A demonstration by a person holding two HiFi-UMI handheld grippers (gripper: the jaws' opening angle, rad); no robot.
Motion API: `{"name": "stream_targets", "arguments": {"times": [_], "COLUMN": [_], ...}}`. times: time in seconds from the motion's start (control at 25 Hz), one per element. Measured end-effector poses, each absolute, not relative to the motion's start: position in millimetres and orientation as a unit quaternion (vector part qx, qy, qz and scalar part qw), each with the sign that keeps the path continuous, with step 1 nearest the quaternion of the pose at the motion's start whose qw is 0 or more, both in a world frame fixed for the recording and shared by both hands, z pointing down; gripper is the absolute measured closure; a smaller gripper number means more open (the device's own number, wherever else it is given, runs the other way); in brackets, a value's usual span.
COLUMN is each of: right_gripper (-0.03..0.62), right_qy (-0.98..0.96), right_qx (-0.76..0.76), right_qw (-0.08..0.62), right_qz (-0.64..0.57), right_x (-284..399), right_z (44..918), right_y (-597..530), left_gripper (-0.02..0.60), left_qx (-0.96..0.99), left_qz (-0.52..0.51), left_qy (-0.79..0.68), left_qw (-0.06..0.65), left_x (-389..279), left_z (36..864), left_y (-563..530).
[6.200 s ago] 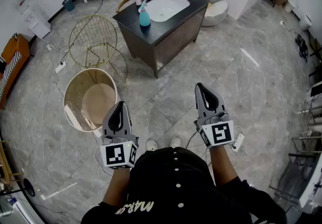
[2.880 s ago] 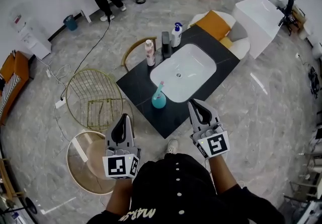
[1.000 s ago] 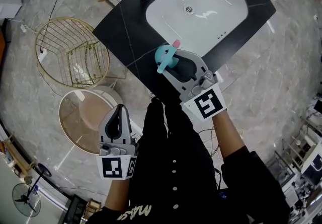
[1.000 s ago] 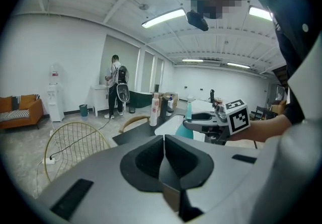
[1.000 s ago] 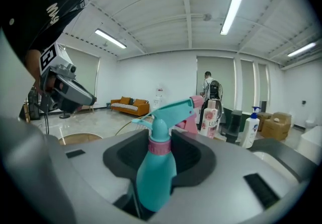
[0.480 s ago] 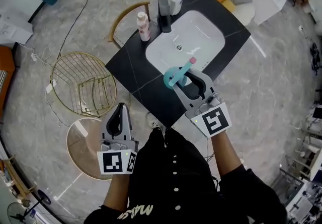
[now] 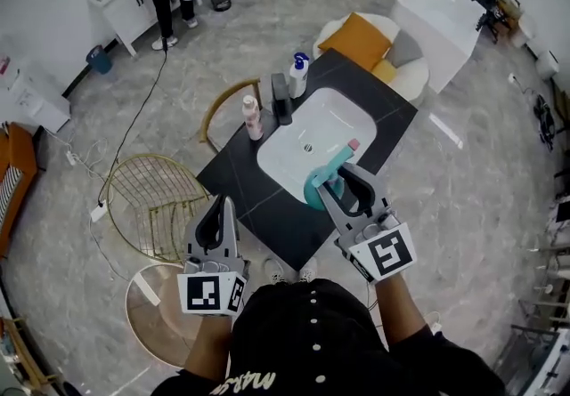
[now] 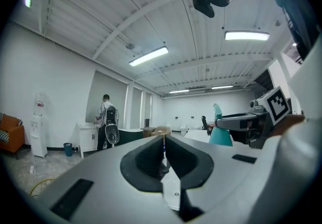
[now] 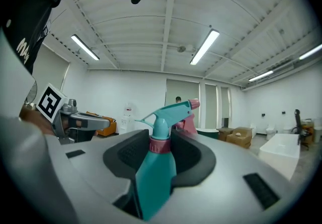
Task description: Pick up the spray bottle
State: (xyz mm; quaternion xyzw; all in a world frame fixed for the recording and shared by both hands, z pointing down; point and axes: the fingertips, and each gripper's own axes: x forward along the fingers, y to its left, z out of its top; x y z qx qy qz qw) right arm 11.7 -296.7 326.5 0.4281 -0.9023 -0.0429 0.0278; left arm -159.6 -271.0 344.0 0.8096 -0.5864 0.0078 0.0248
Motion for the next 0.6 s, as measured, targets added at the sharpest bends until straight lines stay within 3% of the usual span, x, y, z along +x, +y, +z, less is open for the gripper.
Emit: {"name": "stream_targets", "arguments": {"times": [0.6], "right_gripper": [0.465], "right_qy": [-0.883], "right_qx": [0.464], "right_qw": [-0.012], "right_qz": [-0.062], "right_x": [33], "right_z": [302], "right_y": [-292], "left_gripper": [0.565], "left_qx": [0.817], "left_qz": [-0.014], "left_qy": [-0.576], "left_qw": [-0.002], "left_x": [-150], "left_z": [320], "left_y": [-283]}}
